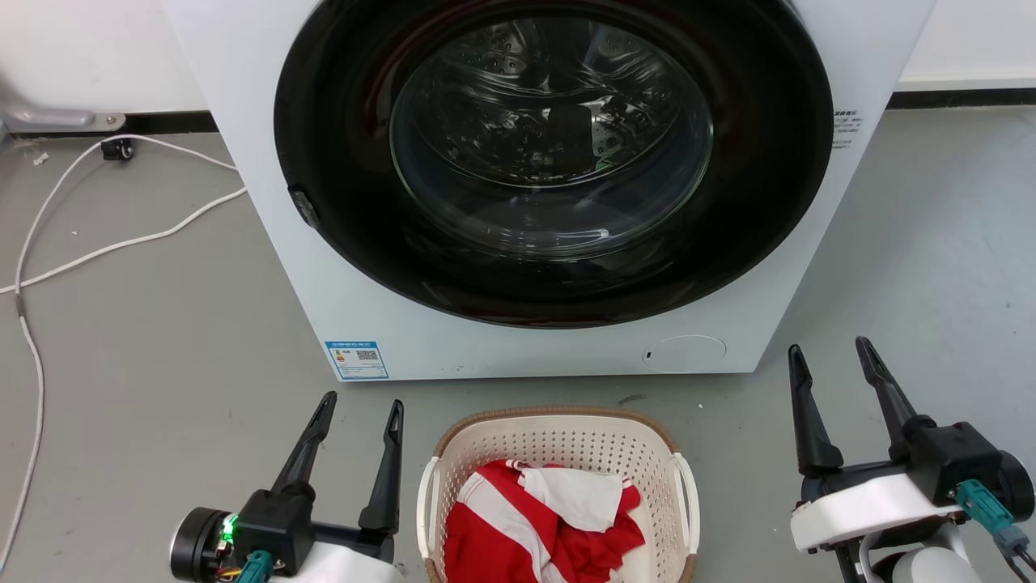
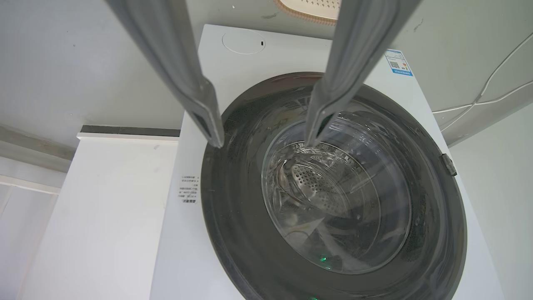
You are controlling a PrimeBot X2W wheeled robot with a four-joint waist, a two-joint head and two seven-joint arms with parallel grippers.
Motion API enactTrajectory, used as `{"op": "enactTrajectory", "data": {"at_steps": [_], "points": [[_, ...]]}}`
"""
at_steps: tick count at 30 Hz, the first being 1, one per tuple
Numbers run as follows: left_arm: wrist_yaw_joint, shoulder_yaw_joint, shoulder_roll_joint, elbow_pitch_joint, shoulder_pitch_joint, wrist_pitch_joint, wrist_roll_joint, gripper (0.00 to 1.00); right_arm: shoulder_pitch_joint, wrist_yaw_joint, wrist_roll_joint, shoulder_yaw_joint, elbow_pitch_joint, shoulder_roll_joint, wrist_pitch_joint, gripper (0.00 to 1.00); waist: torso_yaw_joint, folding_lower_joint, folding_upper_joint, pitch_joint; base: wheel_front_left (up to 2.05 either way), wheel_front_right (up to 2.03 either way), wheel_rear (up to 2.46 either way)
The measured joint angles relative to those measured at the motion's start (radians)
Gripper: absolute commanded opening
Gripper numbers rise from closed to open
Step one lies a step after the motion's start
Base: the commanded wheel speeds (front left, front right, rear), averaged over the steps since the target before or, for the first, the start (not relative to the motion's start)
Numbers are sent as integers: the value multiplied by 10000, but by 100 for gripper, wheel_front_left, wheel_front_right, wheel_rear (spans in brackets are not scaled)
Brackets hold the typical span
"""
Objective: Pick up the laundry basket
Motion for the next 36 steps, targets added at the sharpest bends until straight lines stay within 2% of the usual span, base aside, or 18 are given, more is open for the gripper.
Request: {"op": "enactTrajectory", "data": {"at_steps": [17, 24, 31, 36], "points": [[-94, 313, -128, 150, -1, 0, -128, 100, -96, 0, 71, 48, 84, 0, -42, 100, -34, 0, 0, 292, 0, 0, 0], [-173, 558, -69, 614, -896, 0, -378, 100, -1006, 0, 104, -67, 174, -2, 265, 100, -167, 0, 0, 1399, 0, 0, 0], [-224, 307, 529, 1701, -2723, 0, -591, 100, -2336, 0, -151, -268, 573, -4, 694, 100, -199, 1, 0, 3114, 0, 0, 0], [-234, -426, 1106, 2922, -4138, 0, -1009, 100, -3206, 0, -387, -284, 1133, -4, 1078, 100, -146, 2, 0, 4374, 0, 0, 0]]}}
